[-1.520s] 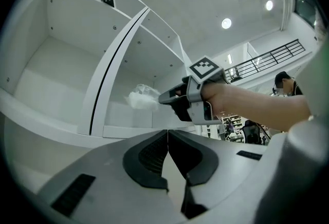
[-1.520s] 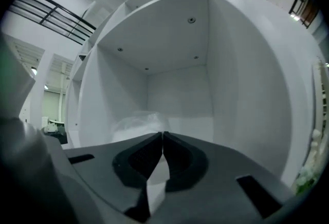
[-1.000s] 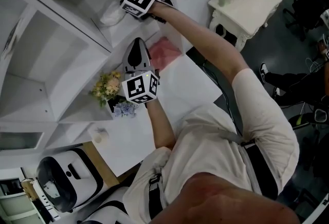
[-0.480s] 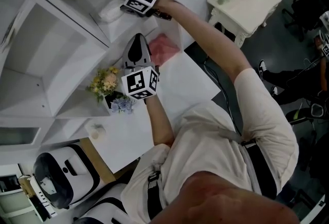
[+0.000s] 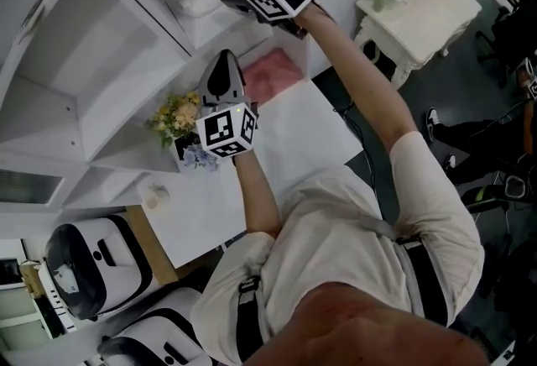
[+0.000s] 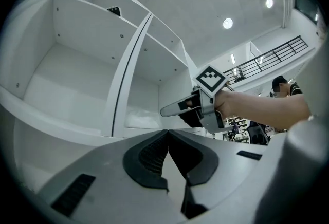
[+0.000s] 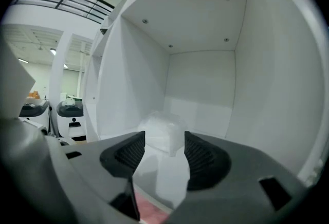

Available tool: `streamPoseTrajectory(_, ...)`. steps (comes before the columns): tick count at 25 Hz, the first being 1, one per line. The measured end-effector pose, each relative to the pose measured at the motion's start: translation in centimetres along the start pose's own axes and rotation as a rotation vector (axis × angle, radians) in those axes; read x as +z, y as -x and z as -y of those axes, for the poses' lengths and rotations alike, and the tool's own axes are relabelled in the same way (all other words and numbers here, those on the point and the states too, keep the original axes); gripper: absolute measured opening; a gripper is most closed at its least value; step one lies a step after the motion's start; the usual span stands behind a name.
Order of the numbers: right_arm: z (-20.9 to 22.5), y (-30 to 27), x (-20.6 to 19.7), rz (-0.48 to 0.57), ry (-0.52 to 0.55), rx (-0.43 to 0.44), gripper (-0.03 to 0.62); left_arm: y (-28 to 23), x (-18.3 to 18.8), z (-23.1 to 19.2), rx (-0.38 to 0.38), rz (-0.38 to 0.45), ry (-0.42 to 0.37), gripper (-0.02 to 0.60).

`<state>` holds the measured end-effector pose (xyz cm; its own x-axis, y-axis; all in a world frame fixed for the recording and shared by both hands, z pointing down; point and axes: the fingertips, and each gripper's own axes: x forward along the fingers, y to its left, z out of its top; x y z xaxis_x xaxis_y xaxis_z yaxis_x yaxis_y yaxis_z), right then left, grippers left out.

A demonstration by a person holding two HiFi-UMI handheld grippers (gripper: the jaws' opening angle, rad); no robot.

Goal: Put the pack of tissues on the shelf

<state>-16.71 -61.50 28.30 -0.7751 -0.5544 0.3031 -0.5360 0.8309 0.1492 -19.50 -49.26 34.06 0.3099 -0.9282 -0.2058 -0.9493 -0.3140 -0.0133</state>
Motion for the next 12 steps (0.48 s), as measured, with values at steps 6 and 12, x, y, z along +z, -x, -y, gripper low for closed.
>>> streamPoseTrajectory(6,-2.0,2.4,-1.9,0.080,0.066,-0.067,0.275,2.1,0.7,-1.0,0.043,0.011,0.000,0.011)
streamPoseTrajectory(12,-3.6,3.5,-4.7,0.084,0.016,-0.100,0.275,4.0,0.6,0.0,0.041,-0.001,0.000,0.011)
